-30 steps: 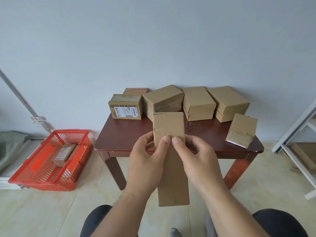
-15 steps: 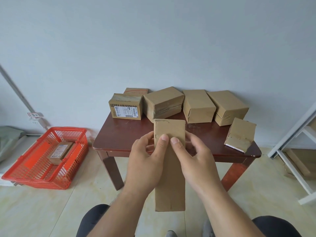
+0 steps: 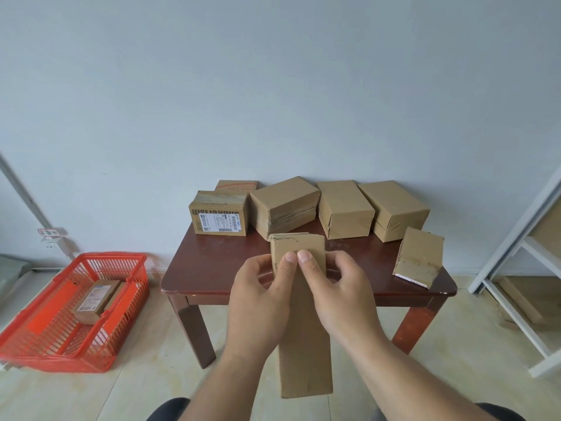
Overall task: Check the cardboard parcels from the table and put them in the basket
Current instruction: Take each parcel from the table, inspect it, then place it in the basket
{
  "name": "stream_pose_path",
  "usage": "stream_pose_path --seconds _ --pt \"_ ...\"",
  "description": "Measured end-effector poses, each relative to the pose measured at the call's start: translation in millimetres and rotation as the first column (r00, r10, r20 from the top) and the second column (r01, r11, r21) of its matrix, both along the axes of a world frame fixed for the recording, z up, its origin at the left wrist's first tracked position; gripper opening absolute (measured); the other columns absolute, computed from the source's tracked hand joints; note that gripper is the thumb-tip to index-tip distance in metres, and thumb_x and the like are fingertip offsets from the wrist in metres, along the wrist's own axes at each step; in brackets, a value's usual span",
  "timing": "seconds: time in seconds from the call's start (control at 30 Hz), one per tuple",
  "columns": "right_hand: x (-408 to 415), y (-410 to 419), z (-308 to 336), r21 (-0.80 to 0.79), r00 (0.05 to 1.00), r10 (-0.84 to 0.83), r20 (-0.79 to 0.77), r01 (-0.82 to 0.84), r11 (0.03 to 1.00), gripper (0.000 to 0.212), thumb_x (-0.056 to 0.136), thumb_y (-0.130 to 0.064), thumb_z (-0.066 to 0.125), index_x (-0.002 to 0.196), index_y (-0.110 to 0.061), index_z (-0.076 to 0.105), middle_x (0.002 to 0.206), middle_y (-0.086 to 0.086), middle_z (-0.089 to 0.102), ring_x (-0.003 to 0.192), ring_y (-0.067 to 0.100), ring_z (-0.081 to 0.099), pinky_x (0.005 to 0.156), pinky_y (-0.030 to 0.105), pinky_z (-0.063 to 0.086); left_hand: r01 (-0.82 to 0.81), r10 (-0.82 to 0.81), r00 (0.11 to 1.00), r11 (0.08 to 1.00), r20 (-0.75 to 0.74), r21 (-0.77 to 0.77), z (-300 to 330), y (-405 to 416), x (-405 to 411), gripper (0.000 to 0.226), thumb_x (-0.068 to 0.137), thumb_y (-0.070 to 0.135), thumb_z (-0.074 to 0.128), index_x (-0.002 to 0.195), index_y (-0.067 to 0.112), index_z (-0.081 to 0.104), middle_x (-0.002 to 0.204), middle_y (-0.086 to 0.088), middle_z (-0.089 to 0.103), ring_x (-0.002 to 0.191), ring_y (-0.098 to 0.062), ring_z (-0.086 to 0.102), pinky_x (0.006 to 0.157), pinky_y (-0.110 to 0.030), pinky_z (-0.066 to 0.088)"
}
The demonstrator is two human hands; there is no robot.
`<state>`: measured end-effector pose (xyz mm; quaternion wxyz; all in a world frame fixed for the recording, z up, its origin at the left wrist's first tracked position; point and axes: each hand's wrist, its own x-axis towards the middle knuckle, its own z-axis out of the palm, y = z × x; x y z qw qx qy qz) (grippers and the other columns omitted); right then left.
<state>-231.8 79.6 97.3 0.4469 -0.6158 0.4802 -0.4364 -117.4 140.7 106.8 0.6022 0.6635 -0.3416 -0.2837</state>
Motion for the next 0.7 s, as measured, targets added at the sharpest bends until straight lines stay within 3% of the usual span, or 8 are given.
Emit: stream_pose_path --seconds 0.07,0.17,0.27,0.43,0.6,0.7 --pt "2 -3 -1 0.0 1.0 0.018 -0.01 -0.018 1.0 0.055 0.08 -0.081 0.068 0.103 -0.031 0.071 0.106 -0.01 0.076 0.096 0.003 0.072 0.081 0.032 0.06 0.005 -0.005 1.0 1.0 0.013 0.003 3 -2 4 0.059 0.072 0.079 0.058 0.11 0.034 0.065 0.106 0.016 0.073 0.1 0.003 0.068 0.089 -0.035 0.061" --pt "-1 -9 5 0.039 0.999 0.049 0.006 -0.049 0.998 0.034 0.089 -0.059 0.074 0.102 -0.028 0.072 0.102 -0.008 0.078 0.092 0.0 0.073 0.076 0.025 0.057 0.013 -0.013 0.999 1.0 0.032 0.007 6 -4 7 0.064 0.072 0.08 0.057 0.114 0.033 0.066 0.108 0.017 0.073 0.102 0.001 0.069 0.092 -0.039 0.061" --pt "-2 -14 10 0.087 0.997 0.078 0.027 -0.08 0.993 0.029 0.091 -0.053 0.076 0.103 -0.027 0.073 0.098 -0.009 0.079 0.089 0.003 0.075 0.076 0.026 0.058 0.042 -0.042 0.998 0.999 0.044 0.007 8 -6 9 0.061 0.077 0.084 0.055 0.117 0.041 0.065 0.115 0.017 0.071 0.107 0.002 0.067 0.096 -0.04 0.06" --pt "5 -9 13 0.063 0.999 0.017 0.051 -0.02 0.998 0.033 0.089 -0.057 0.076 0.1 -0.027 0.07 0.101 -0.007 0.077 0.089 0.0 0.073 0.079 0.029 0.057 0.07 -0.069 0.991 0.998 0.113 -0.003 5 -6 11 0.051 0.08 0.088 0.05 0.115 0.057 0.068 0.115 0.014 0.073 0.108 0.0 0.068 0.096 -0.041 0.059" --pt "7 4 18 0.071 0.996 -0.002 0.088 -0.005 0.997 0.057 0.071 -0.075 0.067 0.092 -0.023 0.066 0.085 -0.009 0.072 0.071 -0.005 0.065 0.067 0.019 0.044 0.052 -0.054 0.995 0.998 0.082 0.017 1 1 8 0.046 0.089 0.074 0.061 0.126 0.047 0.067 0.126 0.016 0.068 0.111 0.005 0.064 0.099 -0.037 0.057" --pt "7 8 16 0.066 0.994 -0.006 0.107 -0.001 0.998 0.057 0.067 -0.075 0.068 0.089 -0.022 0.067 0.08 -0.012 0.072 0.072 -0.006 0.066 0.064 0.015 0.045 0.023 -0.023 0.999 1.0 0.022 -0.002 1 5 6 0.054 0.085 0.074 0.062 0.127 0.04 0.066 0.127 0.015 0.068 0.11 0.005 0.065 0.098 -0.033 0.057"
